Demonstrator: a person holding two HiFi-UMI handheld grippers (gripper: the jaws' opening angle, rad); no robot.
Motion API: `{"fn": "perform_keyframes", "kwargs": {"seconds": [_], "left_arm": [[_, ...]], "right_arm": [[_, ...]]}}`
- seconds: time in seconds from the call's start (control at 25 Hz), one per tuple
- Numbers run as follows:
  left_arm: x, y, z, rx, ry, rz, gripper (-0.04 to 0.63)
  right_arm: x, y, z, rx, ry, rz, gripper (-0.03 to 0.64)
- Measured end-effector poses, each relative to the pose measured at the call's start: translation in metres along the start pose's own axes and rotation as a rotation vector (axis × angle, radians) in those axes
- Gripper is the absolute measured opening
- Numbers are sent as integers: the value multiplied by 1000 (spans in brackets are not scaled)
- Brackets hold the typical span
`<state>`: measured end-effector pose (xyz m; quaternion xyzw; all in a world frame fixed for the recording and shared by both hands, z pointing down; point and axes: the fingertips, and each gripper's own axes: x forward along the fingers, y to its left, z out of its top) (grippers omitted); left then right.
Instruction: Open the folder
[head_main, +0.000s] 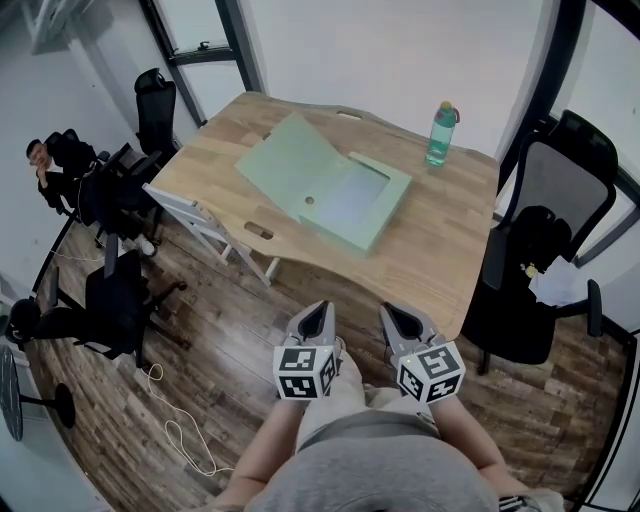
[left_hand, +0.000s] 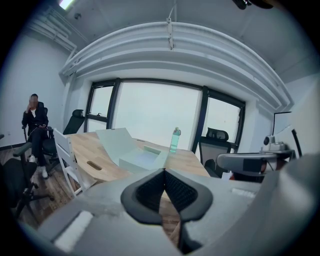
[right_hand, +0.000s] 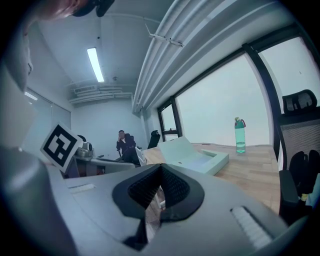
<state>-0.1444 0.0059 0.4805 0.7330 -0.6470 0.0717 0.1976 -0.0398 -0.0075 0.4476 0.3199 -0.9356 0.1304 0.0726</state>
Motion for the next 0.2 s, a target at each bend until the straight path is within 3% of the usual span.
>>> {"fn": "perform_keyframes", "kwargs": {"seconds": [0.2], "left_arm": [[-6, 1, -2, 2, -2, -6, 0]], "right_arm": [[-1, 8, 0, -7, 0, 6, -2]]}}
